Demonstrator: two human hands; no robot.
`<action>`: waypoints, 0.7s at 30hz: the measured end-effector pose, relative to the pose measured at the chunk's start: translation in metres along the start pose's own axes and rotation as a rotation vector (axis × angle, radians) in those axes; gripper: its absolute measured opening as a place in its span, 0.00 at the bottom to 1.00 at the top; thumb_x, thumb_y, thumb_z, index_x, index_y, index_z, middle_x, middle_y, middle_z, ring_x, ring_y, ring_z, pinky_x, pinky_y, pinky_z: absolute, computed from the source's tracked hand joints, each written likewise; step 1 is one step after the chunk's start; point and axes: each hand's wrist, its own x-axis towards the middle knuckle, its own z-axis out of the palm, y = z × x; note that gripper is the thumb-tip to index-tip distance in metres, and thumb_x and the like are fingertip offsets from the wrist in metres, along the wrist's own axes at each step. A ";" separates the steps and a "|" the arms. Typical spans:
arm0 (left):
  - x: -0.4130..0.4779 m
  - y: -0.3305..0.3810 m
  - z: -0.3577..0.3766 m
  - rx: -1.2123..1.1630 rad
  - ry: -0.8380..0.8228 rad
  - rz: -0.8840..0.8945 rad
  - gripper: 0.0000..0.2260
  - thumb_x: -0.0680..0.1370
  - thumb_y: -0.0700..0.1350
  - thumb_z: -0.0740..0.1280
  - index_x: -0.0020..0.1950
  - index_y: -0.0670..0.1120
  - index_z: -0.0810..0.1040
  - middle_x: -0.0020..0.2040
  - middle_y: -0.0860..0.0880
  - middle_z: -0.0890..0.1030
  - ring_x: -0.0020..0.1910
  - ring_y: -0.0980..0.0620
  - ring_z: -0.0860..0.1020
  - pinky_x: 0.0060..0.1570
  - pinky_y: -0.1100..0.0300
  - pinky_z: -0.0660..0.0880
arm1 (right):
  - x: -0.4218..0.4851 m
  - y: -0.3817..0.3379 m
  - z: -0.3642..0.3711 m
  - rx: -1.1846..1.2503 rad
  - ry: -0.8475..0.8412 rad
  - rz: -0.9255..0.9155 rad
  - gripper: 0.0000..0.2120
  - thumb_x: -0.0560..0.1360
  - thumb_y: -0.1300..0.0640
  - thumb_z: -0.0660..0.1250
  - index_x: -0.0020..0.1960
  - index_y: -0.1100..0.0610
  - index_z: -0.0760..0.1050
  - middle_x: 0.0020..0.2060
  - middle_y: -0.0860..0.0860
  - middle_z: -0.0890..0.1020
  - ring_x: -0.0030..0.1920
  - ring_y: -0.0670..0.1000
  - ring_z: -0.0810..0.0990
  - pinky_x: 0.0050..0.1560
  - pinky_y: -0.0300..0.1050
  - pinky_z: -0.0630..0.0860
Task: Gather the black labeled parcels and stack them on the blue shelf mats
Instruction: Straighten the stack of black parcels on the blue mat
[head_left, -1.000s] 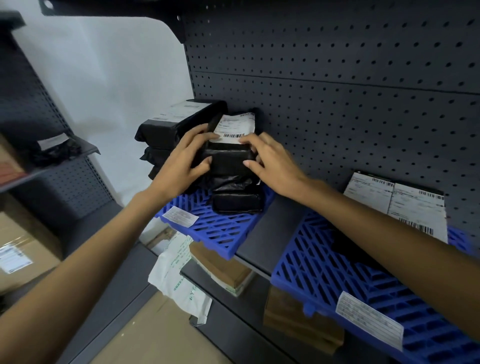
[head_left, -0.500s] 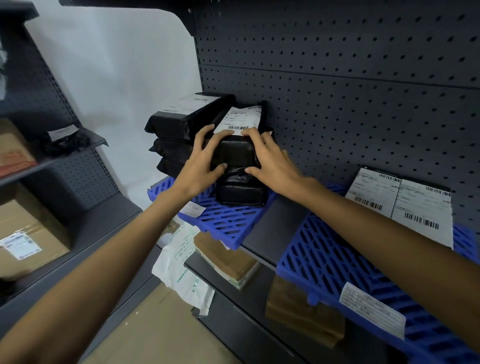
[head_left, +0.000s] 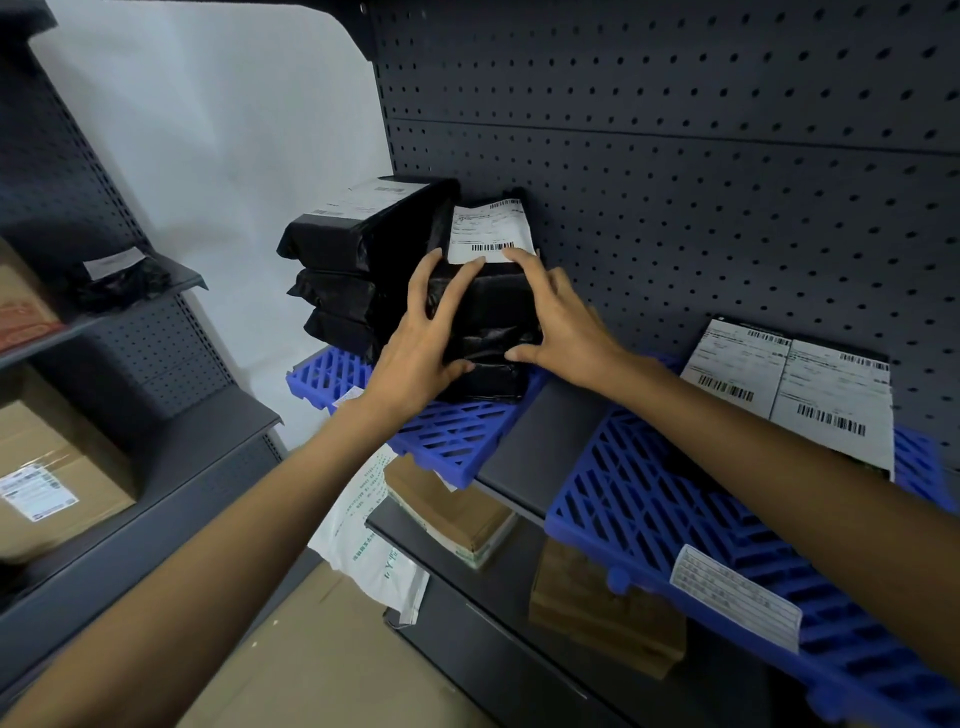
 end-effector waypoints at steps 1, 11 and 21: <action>-0.002 -0.001 0.003 -0.002 0.001 -0.004 0.56 0.65 0.36 0.80 0.80 0.62 0.47 0.80 0.50 0.40 0.65 0.39 0.74 0.49 0.46 0.82 | -0.001 -0.001 0.002 0.010 0.006 0.022 0.55 0.67 0.57 0.79 0.77 0.38 0.44 0.64 0.53 0.67 0.54 0.56 0.77 0.57 0.58 0.76; 0.000 -0.015 0.012 -0.016 0.007 0.033 0.61 0.60 0.32 0.81 0.79 0.65 0.47 0.81 0.50 0.39 0.42 0.52 0.76 0.36 0.67 0.72 | -0.013 -0.011 0.024 0.080 0.117 0.106 0.64 0.64 0.61 0.81 0.77 0.37 0.35 0.75 0.54 0.64 0.70 0.57 0.70 0.65 0.65 0.71; 0.005 -0.052 -0.003 0.007 -0.029 0.096 0.59 0.62 0.37 0.82 0.79 0.64 0.48 0.81 0.48 0.41 0.40 0.44 0.81 0.29 0.61 0.73 | -0.004 -0.041 0.050 0.055 0.220 0.186 0.59 0.65 0.63 0.79 0.77 0.38 0.41 0.70 0.55 0.67 0.68 0.59 0.71 0.61 0.63 0.69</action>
